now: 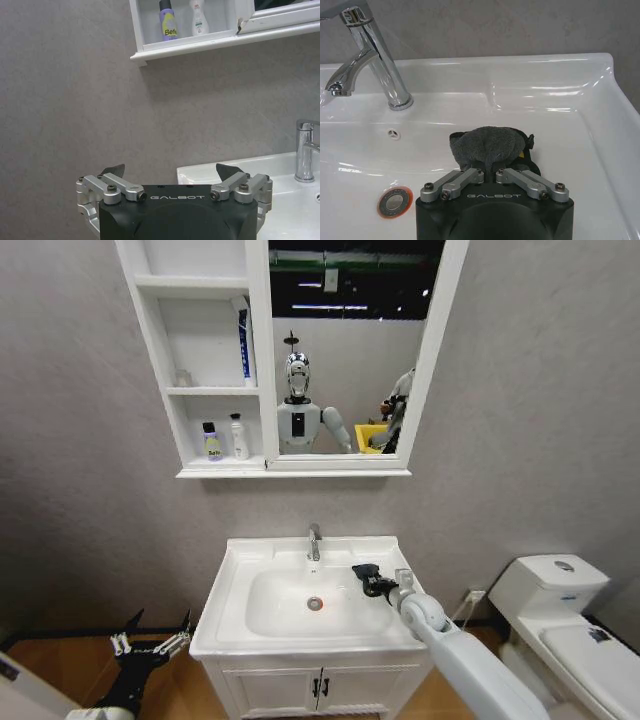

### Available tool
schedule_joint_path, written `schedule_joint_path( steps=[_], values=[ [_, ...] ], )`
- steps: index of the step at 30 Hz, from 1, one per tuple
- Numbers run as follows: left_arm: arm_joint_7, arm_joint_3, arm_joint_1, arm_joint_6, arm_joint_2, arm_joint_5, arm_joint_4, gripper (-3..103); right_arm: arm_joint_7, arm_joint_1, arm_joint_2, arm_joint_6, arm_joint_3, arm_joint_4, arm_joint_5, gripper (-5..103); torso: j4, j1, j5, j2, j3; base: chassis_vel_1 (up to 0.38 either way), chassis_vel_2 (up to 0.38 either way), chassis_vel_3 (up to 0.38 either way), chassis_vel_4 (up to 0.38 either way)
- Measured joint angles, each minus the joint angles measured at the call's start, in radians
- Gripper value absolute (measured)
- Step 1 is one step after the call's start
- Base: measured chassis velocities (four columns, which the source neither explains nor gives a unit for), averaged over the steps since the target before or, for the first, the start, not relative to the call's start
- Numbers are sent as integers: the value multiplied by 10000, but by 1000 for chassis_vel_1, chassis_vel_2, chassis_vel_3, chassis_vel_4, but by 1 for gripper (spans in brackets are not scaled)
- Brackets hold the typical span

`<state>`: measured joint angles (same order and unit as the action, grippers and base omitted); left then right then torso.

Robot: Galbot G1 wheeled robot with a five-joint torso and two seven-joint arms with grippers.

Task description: Move facial cleanser and shampoo from washbasin to cabinet, then wipe washbasin with towel.

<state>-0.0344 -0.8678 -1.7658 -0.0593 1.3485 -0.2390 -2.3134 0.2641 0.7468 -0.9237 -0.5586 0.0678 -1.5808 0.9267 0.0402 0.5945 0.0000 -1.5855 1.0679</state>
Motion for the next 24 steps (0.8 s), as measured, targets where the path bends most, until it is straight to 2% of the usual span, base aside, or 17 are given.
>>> schedule_joint_path(
  steps=[2, 5, 10, 24],
  values=[
    [0, 0, 0, 0, 0, 0, 0, 100, 9, -97, 52, -86, -71, 125, 35, 5, -5, 0, 0, 0, 0, 0, 0, 0, 0],
    [0, 0, 0, 0, 0, 0, 0, 100, -423, -347, 101, -102, -263, 809, -856, 5, -1, 1, 2, 1, 2, 0, 0, 0, 0],
    [0, 0, 0, 0, 0, 0, 0, 100, -951, -726, -62, -31, -574, 1616, -1433, 5, -3, 0, 2, 1, 2, 0, 0, 0, 0],
    [0, 0, 0, 0, 0, 0, 0, 100, -1619, -1416, -542, 128, -1521, 2935, -2342, 5, -5, 0, -1, 1, 1, 0, 0, 0, 0]
  ],
)
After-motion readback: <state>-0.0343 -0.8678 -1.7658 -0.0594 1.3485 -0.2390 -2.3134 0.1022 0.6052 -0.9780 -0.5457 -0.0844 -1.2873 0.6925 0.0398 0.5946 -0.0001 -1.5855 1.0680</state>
